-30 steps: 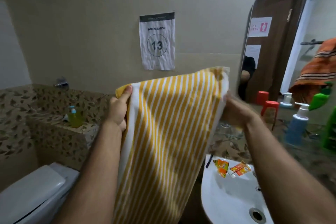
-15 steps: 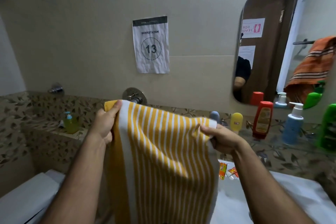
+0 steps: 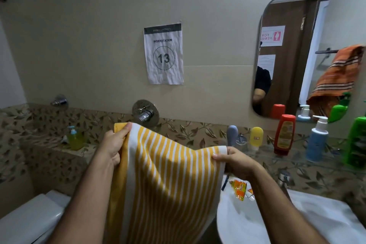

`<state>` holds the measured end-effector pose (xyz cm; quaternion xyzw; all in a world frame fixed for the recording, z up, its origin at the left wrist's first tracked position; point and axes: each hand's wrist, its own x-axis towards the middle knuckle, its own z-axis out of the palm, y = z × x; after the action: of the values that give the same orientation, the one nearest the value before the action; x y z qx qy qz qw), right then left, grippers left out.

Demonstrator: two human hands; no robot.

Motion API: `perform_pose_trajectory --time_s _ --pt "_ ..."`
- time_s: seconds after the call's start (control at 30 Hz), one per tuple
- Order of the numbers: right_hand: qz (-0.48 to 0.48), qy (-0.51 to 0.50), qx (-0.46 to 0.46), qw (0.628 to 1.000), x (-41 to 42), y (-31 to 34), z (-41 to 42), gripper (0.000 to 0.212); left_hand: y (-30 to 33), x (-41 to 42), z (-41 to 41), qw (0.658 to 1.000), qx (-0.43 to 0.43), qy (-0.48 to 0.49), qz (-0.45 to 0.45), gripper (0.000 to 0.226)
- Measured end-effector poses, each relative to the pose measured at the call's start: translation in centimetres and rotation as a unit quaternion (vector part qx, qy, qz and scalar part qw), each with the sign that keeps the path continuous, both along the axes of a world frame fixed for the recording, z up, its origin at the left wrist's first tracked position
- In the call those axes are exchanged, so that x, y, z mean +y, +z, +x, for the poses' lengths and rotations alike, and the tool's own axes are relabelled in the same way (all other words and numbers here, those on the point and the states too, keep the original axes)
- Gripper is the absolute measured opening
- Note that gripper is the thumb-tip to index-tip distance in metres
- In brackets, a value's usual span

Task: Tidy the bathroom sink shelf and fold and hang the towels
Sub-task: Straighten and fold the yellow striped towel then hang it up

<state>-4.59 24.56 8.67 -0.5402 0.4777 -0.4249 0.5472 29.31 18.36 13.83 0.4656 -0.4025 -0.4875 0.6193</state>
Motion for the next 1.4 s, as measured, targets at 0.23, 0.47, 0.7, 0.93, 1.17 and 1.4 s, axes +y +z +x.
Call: perform_pose_trajectory --time_s 0.23,0.47,0.7,0.93,1.17,1.4 --pt "-0.048 -0.025 -0.132 0.99 0.1 3.1 0.6 0.045 0.4 0.2 1.7 0.999 0.018 0.026 0.01 0.024" --pt "-0.028 -0.037 -0.11 0.993 0.0 3.3 3.0 0.042 -0.5 0.7 3.4 0.998 -0.034 -0.012 0.042 0.021" --pt "-0.017 -0.096 -0.215 0.972 -2.6 6.4 6.5 0.033 -5.8 2.2 5.4 0.99 0.071 -0.105 0.068 0.074" --pt "0.028 -0.142 -0.225 0.964 -4.2 3.8 7.3 0.028 -10.5 3.3 5.0 0.984 0.071 -0.127 0.1 0.058" --pt "0.022 -0.145 -0.235 0.961 -4.7 4.4 6.0 0.028 -10.0 3.9 5.3 0.979 0.026 -0.197 0.051 0.11" --pt "0.029 -0.146 -0.225 0.963 -5.2 4.0 4.4 0.031 -7.3 1.8 4.4 0.996 0.016 -0.084 0.018 0.015"
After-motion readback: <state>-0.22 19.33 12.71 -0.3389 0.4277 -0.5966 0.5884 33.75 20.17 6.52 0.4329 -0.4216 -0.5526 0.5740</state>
